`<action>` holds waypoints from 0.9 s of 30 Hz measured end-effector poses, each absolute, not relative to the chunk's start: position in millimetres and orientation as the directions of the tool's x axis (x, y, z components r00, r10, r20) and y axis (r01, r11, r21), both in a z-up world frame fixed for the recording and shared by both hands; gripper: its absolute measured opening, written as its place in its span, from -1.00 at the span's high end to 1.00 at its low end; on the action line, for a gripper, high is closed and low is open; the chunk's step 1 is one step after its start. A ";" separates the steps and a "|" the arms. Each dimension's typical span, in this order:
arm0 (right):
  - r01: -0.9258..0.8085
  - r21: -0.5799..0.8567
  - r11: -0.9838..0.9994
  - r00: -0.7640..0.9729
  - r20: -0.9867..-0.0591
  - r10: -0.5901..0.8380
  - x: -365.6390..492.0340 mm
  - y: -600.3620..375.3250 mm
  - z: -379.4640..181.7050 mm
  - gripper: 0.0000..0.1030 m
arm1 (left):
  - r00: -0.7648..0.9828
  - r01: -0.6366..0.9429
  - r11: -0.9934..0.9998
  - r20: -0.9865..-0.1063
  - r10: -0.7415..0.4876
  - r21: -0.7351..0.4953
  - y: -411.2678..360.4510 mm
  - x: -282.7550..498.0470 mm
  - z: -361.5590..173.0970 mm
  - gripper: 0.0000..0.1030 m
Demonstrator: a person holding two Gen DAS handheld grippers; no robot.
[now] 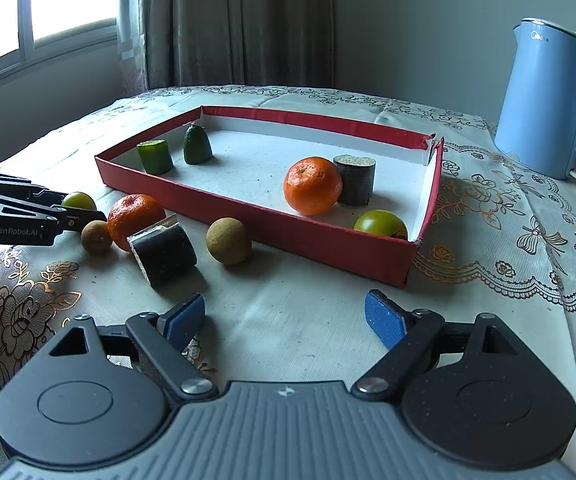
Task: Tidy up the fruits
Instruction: 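Close the left gripper on the green tomato and lift it, then carry the green tomato into the tray and open the left gripper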
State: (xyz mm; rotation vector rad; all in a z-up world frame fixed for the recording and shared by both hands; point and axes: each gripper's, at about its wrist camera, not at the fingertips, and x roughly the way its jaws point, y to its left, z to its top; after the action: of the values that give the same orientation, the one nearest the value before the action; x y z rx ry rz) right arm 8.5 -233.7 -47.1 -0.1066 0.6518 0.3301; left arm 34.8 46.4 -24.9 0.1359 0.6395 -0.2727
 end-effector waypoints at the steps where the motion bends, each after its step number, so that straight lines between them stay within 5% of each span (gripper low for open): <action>1: -0.334 0.005 0.942 0.745 -0.611 0.268 8.5 -233.7 -47.2 -0.70 | 0.769 0.292 0.956 -0.603 -0.212 0.036 47.3 34.2 -24.9 0.36; 27: -0.335 0.005 0.942 0.744 -0.612 0.268 8.5 -233.1 -47.4 -0.74 | 0.827 0.257 0.966 -0.514 -0.228 -0.015 27.9 53.8 5.8 0.36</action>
State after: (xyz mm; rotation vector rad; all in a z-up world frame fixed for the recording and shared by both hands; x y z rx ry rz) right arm 8.5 -233.1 -47.4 -0.1076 0.6526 0.3312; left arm 53.8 27.9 5.8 0.0552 0.5390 -0.2573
